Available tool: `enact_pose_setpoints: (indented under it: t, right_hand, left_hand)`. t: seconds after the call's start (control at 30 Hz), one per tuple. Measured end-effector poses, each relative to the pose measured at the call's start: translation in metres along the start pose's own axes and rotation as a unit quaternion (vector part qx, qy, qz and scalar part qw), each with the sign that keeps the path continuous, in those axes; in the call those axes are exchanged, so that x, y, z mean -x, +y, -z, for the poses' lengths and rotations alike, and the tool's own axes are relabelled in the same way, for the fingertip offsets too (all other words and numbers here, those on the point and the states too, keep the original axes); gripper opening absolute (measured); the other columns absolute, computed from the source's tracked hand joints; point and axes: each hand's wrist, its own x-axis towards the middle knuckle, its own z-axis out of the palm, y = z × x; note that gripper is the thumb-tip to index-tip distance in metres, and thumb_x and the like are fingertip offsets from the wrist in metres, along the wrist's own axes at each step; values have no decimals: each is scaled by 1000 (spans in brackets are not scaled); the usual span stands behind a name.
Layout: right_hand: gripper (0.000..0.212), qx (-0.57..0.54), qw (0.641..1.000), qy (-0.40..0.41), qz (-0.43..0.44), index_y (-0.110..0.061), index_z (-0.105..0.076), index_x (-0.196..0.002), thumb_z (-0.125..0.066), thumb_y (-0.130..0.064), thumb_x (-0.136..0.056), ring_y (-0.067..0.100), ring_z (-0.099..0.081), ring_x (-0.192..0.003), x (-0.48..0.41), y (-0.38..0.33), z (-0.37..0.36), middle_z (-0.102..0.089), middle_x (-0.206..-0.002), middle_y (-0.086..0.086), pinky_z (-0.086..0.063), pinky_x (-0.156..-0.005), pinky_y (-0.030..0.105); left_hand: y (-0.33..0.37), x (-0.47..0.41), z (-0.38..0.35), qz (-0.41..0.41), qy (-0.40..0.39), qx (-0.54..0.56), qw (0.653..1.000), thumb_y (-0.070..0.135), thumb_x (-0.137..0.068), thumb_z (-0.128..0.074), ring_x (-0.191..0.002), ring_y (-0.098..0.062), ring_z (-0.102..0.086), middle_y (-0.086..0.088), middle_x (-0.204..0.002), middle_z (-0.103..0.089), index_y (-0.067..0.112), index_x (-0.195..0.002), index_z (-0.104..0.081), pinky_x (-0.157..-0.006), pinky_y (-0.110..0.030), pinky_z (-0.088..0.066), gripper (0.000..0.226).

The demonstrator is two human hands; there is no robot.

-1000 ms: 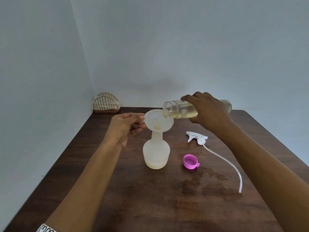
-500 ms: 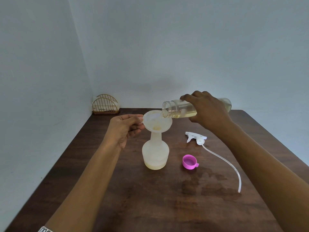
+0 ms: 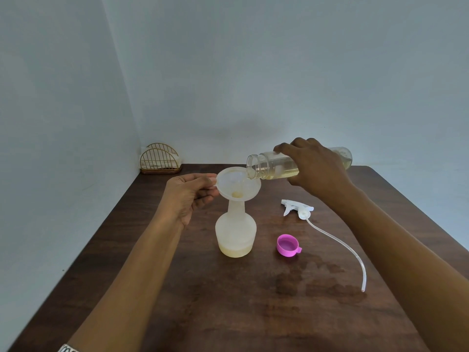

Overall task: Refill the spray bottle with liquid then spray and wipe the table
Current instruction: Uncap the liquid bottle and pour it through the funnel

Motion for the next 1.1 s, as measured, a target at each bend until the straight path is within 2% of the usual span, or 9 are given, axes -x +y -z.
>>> enact_pose_setpoints:
  t: [1.1]
  right_hand:
    - [60,17,1000,11,7,-31,-48,-131,-72,-17,-78,21,-50,-113,-3,-4,3,-57,-120,-2,-30,-69,27]
  left_hand:
    - [0,0,0,5,5,9,1000,2,-85,-65,-47,-6,-64,-2,-55,-69,6,-84,-70,-46,-15,-53,7]
